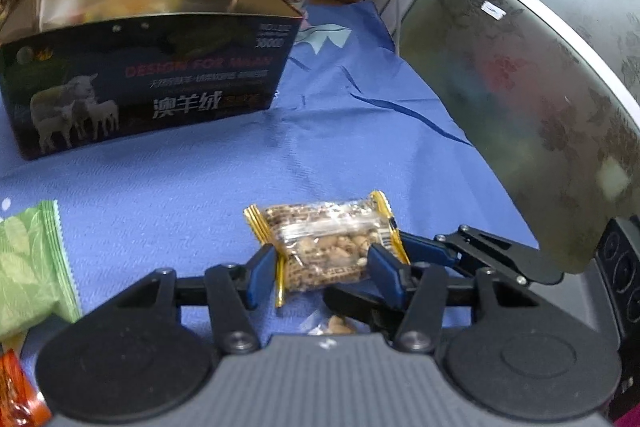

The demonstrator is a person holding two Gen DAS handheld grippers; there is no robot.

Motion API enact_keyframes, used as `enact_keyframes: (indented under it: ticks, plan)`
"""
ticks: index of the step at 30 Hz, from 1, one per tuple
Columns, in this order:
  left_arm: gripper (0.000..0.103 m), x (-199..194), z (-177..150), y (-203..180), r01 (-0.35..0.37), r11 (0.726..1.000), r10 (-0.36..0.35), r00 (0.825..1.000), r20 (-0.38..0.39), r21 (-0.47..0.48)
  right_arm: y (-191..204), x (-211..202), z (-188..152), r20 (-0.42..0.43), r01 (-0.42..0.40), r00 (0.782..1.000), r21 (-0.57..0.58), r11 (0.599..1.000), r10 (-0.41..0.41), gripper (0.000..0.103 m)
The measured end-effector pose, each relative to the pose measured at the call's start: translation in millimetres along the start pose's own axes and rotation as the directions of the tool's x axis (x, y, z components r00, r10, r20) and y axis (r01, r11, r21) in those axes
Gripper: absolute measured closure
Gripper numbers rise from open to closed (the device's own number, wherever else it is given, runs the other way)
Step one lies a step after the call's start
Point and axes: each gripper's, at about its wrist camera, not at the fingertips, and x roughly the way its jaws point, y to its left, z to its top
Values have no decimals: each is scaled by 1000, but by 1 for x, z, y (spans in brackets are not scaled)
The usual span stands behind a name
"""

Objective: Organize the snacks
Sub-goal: 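Lift the peanut bag with the left tool into the tin and release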

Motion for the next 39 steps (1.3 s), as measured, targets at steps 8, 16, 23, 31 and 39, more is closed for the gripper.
enact_keyframes:
  ticks: [8,16,23,31,39]
  plan:
    - [53,-26,5,-3,25,1000,-25,998,54,3,13,-12,10,69,8,998,-32,999,-6,52]
    - [53,-62,35,-1,-27,999,20,983,181,34,21,-4,49,176,-10,984,-100,995,27,52]
    - [53,-67,82,17,-88,996,77,966,248,33,23,25,91,226,-5,973,-153,988,40,52]
    - [47,-32,120,51,-127,991,136,959,250,-51,9,76,115,200,37,980,-156,987,-6,49]
    - [42,-30,109,56,-138,989,147,959,242,-54,9,61,97,251,135,964,-161,978,-91,28]
